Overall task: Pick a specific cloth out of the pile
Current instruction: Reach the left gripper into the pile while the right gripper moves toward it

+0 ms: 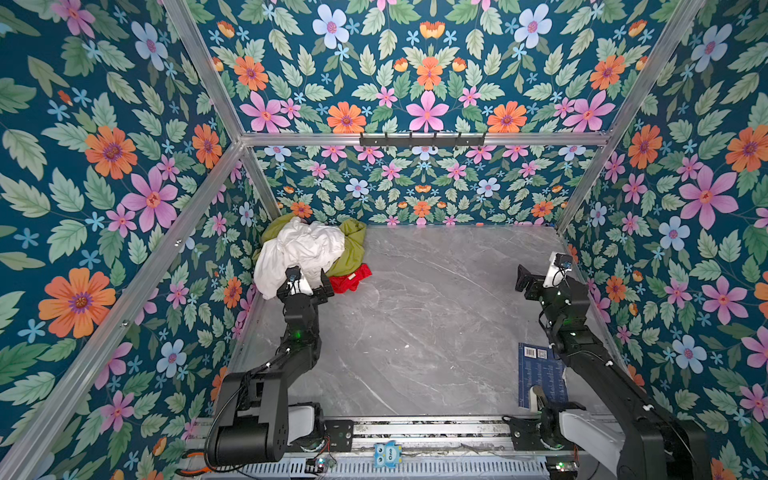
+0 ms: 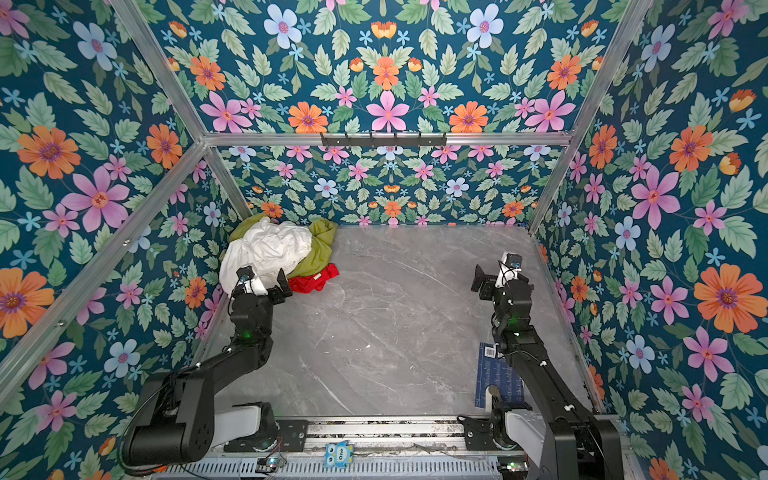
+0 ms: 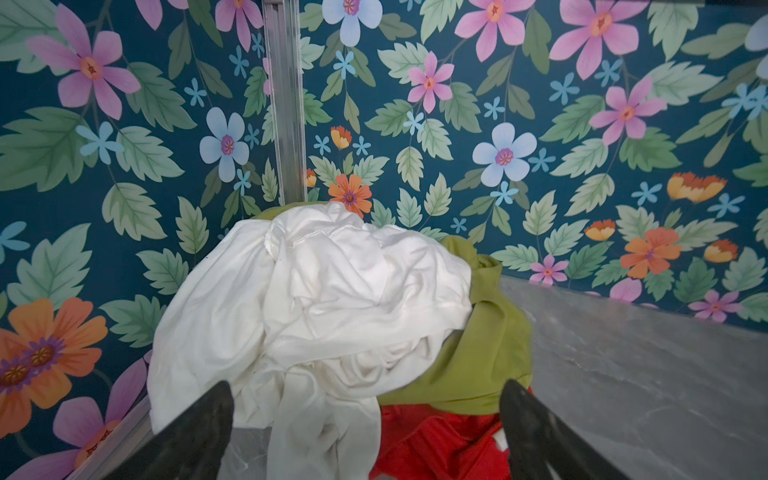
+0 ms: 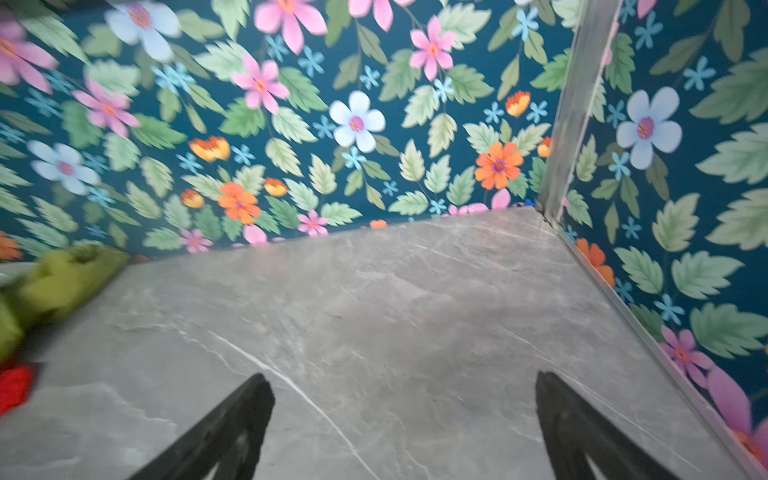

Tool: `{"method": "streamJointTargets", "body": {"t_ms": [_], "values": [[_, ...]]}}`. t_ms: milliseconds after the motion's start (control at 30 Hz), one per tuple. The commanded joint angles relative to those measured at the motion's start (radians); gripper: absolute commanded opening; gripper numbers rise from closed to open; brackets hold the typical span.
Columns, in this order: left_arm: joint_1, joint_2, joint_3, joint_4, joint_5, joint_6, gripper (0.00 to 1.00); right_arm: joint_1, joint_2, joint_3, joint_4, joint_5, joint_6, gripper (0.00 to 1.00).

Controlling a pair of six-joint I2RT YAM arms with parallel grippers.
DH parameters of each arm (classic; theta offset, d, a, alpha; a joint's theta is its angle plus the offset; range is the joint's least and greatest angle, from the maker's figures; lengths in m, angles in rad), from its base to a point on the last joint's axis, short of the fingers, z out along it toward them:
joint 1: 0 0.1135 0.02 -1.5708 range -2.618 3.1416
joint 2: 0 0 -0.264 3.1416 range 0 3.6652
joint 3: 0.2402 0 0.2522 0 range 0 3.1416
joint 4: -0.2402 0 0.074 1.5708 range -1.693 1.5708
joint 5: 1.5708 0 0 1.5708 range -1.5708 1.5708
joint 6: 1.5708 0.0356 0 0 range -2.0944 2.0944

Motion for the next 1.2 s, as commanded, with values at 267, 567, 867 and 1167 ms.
{"method": "streamJointTargets", "body": {"t_ms": [267, 567, 867, 1167], "values": [[-0.002, 0.048, 0.307, -0.636, 0.08, -0.242, 1.0, 0.008, 0.091, 0.329, -0.582, -0.201, 0.377, 0.99], [-0.012, 0.144, 0.424, -0.746, 0.14, -0.266, 1.0, 0.109, 0.292, 0.491, -0.661, -0.23, 0.368, 0.99], [-0.019, 0.269, 0.55, -0.825, 0.172, -0.225, 1.0, 0.16, 0.467, 0.615, -0.671, -0.259, 0.353, 0.99], [-0.019, 0.471, 0.82, -1.011, 0.123, -0.148, 1.0, 0.24, 0.633, 0.734, -0.687, -0.258, 0.285, 0.99]]}}
